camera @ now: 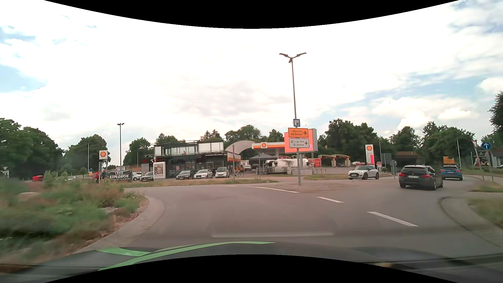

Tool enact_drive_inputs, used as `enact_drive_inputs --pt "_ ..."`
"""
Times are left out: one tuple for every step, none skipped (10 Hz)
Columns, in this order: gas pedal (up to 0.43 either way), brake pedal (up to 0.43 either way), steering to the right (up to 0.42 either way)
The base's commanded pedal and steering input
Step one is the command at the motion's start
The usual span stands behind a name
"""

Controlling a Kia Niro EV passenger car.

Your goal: Follow the waypoints while adhering to traffic rules and regulations

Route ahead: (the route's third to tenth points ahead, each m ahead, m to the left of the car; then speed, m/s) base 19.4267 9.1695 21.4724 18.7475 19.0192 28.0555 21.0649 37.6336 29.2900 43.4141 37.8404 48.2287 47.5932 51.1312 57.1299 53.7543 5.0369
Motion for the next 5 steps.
enact_drive_inputs --pt "0.130 0.000 0.001" --pt "0.130 0.000 -0.027" --pt "0.130 0.000 -0.053" --pt "0.130 0.000 -0.067" --pt "0.130 0.000 -0.088"
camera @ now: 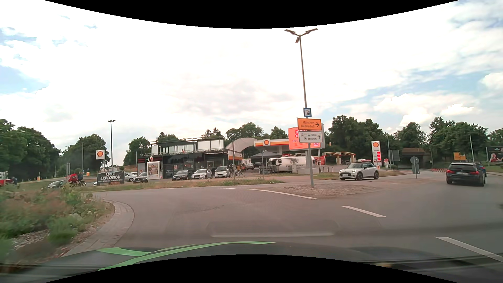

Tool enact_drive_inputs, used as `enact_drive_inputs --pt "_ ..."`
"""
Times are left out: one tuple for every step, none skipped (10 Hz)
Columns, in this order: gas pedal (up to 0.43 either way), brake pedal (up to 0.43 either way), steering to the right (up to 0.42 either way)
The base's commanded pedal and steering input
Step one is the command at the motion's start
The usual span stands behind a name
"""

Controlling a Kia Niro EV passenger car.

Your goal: Follow the waypoints while adhering to traffic rules and regulations

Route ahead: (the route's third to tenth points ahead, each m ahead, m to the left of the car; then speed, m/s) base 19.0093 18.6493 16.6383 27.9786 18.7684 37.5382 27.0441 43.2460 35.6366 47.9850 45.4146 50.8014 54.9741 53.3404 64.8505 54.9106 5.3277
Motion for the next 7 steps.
enact_drive_inputs --pt "0.130 0.000 -0.107" --pt "0.118 0.000 -0.129" --pt "0.118 0.000 -0.148" --pt "0.118 0.000 -0.170" --pt "0.118 0.000 -0.193" --pt "0.118 0.000 -0.208" --pt "0.110 0.000 -0.219"
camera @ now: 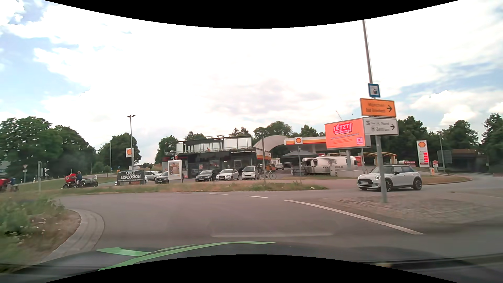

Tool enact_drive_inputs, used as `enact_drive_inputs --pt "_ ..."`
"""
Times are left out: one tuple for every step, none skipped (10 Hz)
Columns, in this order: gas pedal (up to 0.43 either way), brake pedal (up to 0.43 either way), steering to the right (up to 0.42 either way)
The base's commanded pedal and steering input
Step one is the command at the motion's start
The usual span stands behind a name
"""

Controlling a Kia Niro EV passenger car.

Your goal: Follow the waypoints while adhering to traffic rules and regulations

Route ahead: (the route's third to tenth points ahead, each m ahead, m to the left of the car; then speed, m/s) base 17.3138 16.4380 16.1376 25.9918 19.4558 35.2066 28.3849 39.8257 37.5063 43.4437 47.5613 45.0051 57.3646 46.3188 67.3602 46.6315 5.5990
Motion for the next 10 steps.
enact_drive_inputs --pt "0.110 0.000 -0.230" --pt "0.110 0.000 -0.241" --pt "0.110 0.000 -0.254" --pt "0.110 0.000 -0.264" --pt "0.110 0.000 -0.268" --pt "0.110 0.000 -0.269" --pt "0.110 0.000 -0.270" --pt "0.110 0.000 -0.270" --pt "0.110 0.000 -0.270" --pt "0.110 0.000 -0.272"
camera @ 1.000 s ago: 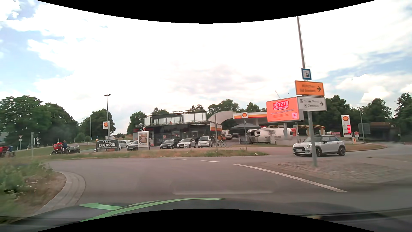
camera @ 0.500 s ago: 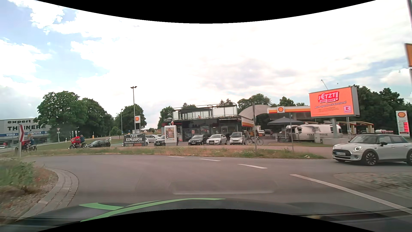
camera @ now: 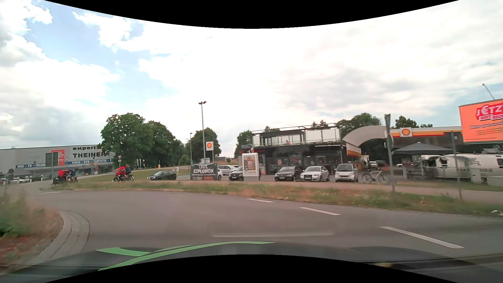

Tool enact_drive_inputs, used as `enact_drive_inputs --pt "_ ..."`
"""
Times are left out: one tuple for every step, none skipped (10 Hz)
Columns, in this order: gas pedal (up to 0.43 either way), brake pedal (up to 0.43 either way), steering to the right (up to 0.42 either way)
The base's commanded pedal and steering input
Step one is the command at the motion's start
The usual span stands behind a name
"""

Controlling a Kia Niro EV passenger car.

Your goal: Follow the waypoints while adhering to traffic rules and regulations

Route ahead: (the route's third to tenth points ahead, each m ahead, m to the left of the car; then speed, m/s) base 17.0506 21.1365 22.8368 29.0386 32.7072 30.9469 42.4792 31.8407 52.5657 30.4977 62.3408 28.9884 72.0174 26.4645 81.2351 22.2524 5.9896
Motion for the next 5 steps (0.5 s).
enact_drive_inputs --pt "0.110 0.000 -0.276" --pt "0.110 0.000 -0.277" --pt "0.110 0.000 -0.277" --pt "0.110 0.000 -0.277" --pt "0.110 0.000 -0.277"
